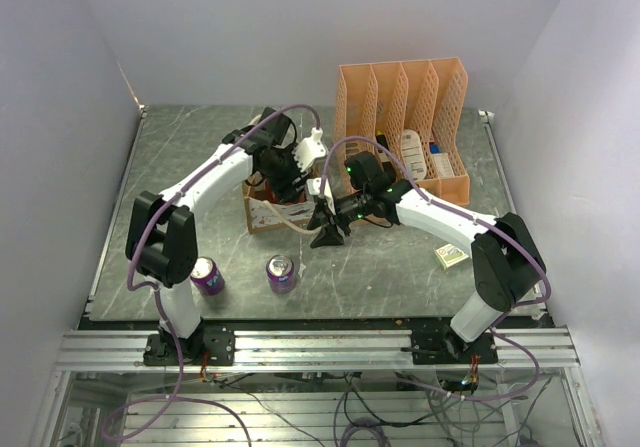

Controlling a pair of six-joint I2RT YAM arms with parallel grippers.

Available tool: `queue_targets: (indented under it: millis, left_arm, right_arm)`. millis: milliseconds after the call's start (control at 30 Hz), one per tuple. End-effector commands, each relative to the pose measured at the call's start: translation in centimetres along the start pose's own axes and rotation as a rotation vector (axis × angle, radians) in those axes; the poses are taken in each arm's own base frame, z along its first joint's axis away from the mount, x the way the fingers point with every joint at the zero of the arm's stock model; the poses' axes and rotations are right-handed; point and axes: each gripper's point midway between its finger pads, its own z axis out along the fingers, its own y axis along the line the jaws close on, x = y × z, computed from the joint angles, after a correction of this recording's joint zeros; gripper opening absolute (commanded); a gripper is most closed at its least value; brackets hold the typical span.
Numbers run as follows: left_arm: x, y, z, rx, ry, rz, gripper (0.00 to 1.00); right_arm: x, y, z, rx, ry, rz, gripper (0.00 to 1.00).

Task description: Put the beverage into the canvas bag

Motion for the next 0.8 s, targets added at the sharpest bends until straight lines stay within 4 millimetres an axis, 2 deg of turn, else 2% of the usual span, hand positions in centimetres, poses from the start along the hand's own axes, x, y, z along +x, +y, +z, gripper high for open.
queue_targets:
  millis: [0,233,400,600,767]
  left_arm:
    - [-2.4,1.3,0.3,-0.054,-0.063,0.076,0.16]
    - [-0.8,1.2,1.8,-0.05,-0.007,0.064,0.18]
    - [-0.4,1.1,2.0,-0.055,-0.007,0.065,0.22]
    - [-0.9,1.0,1.5,-0.057,-0.025,0.059,0.37]
    - [-1.6,0.7,0.9,-0.056,-0.05,0.054,0.41]
  right_arm:
    - [0.6,0.3,0.3,-0.012,0.007,0.003,0.49]
    - [0.7,0.3,0.3,-0.015,0.009,0.003,0.48]
    - [0.7,0.3,0.3,-0.018,0.009,0.002,0.48]
    - [0.8,0.2,0.3,-0.017,0.014,0.005,0.48]
    - [0.9,0.1,0.4,-0.018,0.017,0.006,0.48]
